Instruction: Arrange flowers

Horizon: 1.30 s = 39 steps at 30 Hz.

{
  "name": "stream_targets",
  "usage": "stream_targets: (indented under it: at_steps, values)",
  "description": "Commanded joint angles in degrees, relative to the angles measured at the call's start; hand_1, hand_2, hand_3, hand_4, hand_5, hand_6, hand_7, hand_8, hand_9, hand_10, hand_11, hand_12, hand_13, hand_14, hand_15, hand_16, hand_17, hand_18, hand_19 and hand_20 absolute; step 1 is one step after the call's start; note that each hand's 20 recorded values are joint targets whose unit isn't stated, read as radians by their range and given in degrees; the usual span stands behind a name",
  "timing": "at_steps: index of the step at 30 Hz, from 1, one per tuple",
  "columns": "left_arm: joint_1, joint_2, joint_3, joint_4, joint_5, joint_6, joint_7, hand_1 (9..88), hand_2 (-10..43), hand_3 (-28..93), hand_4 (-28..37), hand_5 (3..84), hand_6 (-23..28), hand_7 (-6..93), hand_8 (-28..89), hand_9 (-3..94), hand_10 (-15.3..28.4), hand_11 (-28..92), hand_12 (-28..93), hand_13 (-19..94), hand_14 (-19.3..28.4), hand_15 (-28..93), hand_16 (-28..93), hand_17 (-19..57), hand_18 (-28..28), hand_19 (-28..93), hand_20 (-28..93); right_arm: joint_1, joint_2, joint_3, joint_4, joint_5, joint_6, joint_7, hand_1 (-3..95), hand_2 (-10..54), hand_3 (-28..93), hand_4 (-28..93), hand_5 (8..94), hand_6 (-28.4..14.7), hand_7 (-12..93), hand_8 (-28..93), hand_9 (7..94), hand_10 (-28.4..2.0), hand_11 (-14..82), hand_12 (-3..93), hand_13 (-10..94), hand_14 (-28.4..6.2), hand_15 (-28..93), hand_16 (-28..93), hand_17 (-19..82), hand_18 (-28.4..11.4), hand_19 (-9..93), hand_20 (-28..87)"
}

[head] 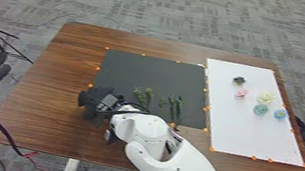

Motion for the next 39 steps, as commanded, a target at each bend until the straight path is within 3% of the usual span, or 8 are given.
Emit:
stream_targets:
  at_steps: [1,13,16,22,25,29,34,39]
  values:
    - [0.19,-0.17,0.41,-0.15,-0.06,-0.49,-0.48,21.2,20.1,66,-28.3,35.5,7.5,9.0,-7,30.6,13.3,13,12,21,13.0,25,-3,-4.2,10.3,22,12,-0.3,-0.19,1.26,0.14,3.04,2.08,-0.63,46.5,-2.2,83,-28,51.9,-4.2,15,-12,54.7,-14.8,10.2,10.6,73,-6.5,66,28,36,-22.7,84,39]
    - [0.76,-0.16,0.07,-0.04,-0.22,-0.56,-0.19,20.9,20.2,66,-28.3,35.4,7.5,9.1,-7,30.7,13.4,13,12,21,13.0,25,-3,-4.2,10.3,22,11,-2.77,0.17,4.42,-2.46,4.28,8.52,-1.99,42.7,-2.0,82,-27,52.1,-4.0,16,-12,51.1,-15.3,10.1,10.1,71,-7.5,68,26,35,-22.5,84,38]
    - [0.6,-0.8,-0.19,0.11,-0.1,-0.86,-0.58,20.9,20.2,66,-28.3,35.3,7.5,9.1,-7,30.6,13.3,13,12,21,13.1,25,-3,-4.2,10.4,22,12,-5.55,0.12,8.82,-4.98,8.44,11.8,-3.53,42.5,-2.4,82,-27,51.4,-3.5,16,-12,50.3,-13.1,10.3,9.9,71,-7.6,69,26,35,-22.5,84,38]
    - [1.56,-1.55,-2.43,-0.26,0.27,-1.38,-0.54,20.9,20.2,66,-28.3,35.3,7.5,9.0,-7,30.6,13.4,13,12,21,13.1,25,-3,-4.2,10.3,22,11,-8.41,4.19,16.61,-10.11,6.81,18.48,-1.44,41.5,-4.2,82,-27,48.4,-2.5,16,-12,48.1,-11.7,10.3,8.7,71,-7.8,70,26,35,-22.3,84,38]
    - [3.83,-2.18,-4.54,-1.25,0.08,-1.69,0.81,21.0,20.2,66,-28.3,34.9,7.6,8.7,-7,30.4,13.4,13,12,21,12.8,24,-3,-4.1,10.3,22,11,-9.81,5.91,21.66,-12.04,7.09,19.92,3.63,40.7,-5.3,82,-26,47.6,-2.8,15,-12,46.4,-12.4,10.1,8.7,69,-8.5,70,27,33,-22.4,83,38]
    - [5.19,-2.5,-5.76,-2.01,-0.28,-1.6,1.78,21.0,20.1,66,-28.3,34.8,7.6,8.7,-7,30.3,13.4,12,12,21,12.7,24,-3,-4.1,10.3,22,11,-9.85,11.06,26.02,-12.58,7.02,23.25,9.81,40.8,-5.6,82,-26,49.6,-3.3,14,-12,49.7,-12.8,10.1,9.2,68,-9.3,70,26,33,-23.0,82,38]
    - [7.78,-3.26,-7.64,-3.31,-0.63,-1.09,3.02,20.9,20.1,66,-28.3,34.5,7.5,8.6,-7,30.2,13.3,12,12,22,12.7,24,-3,-4.1,10.3,22,11,-13.44,14.4,33.48,-15.75,2.29,17.69,19.49,41.2,-6.0,80,-26,53.1,-2.3,14,-12,54.5,-11.2,10.0,9.4,69,-9.8,69,25,33,-23.6,82,39]
    - [9.73,-3.23,-7.36,-4.18,-1.85,-0.94,4.85,20.9,20.0,66,-28.3,33.8,7.3,8.9,-7,29.9,13.1,12,12,22,12.6,24,-3,-4.1,10.4,22,11,-17.74,16.0,38.44,-17.91,0.79,15.27,27.11,43.1,-8.2,79,-25,54.0,-3.9,12,-11,54.1,-13.0,9.2,9.7,69,-9.9,69,26,33,-23.9,82,39]
